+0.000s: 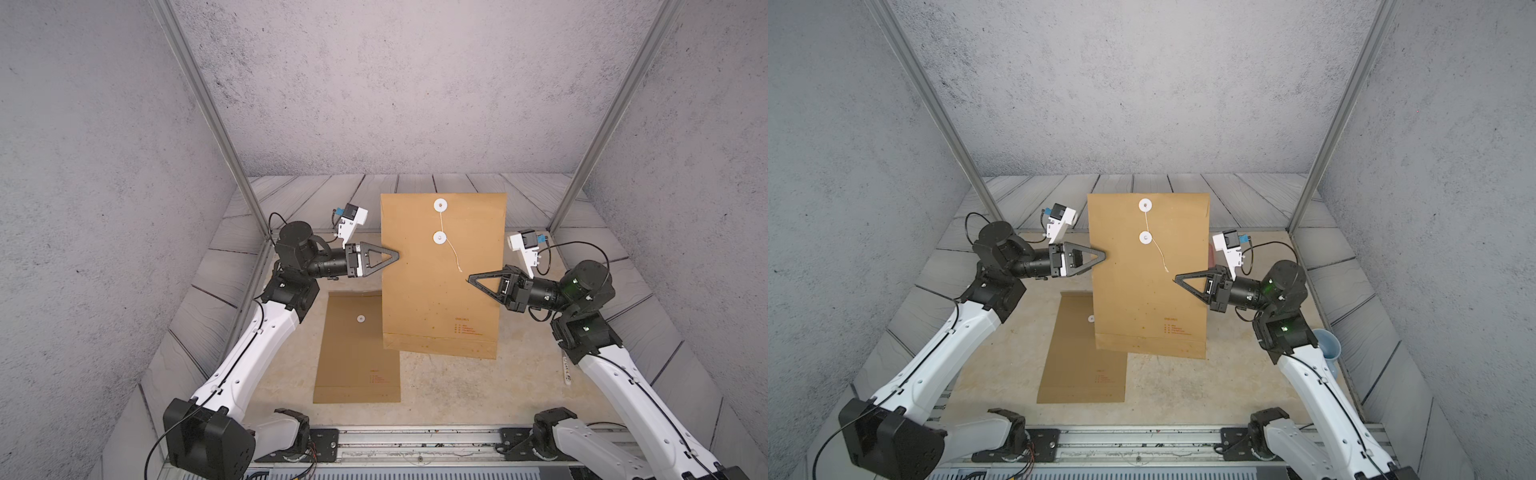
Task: Open the file bag
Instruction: Pick up the file bag from the center of the board.
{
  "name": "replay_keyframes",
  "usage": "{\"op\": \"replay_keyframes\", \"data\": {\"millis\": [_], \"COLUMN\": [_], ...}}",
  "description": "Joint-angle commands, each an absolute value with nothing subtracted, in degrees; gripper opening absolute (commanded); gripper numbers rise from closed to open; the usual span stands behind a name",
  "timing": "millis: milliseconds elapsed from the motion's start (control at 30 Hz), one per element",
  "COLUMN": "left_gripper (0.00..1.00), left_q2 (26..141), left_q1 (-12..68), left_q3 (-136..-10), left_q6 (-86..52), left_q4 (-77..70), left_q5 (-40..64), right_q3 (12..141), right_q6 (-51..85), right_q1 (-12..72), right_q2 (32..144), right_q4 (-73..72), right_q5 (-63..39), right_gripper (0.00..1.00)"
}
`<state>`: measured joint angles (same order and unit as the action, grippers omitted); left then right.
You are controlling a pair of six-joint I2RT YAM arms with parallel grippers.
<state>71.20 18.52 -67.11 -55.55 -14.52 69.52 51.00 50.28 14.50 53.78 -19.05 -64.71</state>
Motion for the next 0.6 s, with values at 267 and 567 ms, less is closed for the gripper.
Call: {"op": "replay_keyframes", "data": {"millis": [267,567], "left_gripper": [0.36,0.1], "left_q2": [72.6,71.75], "left_q1": [20.01,21.09], "left_q3": [-66.68,-66.04], "left_q6": [-56.45,-53.31], "left_q4": [-19.09,-15.05], "left_q5": [70.05,70.18], "right_q3": [48.2,47.66], "right_q6": [48.91,47.58], "right_q1": [14.43,14.48], "right_q2": [55.28,55.91], "right_q4": [-18.11,-16.81], "right_q5": [-65.41,-64.04], "right_gripper": [0.0,0.0]}}
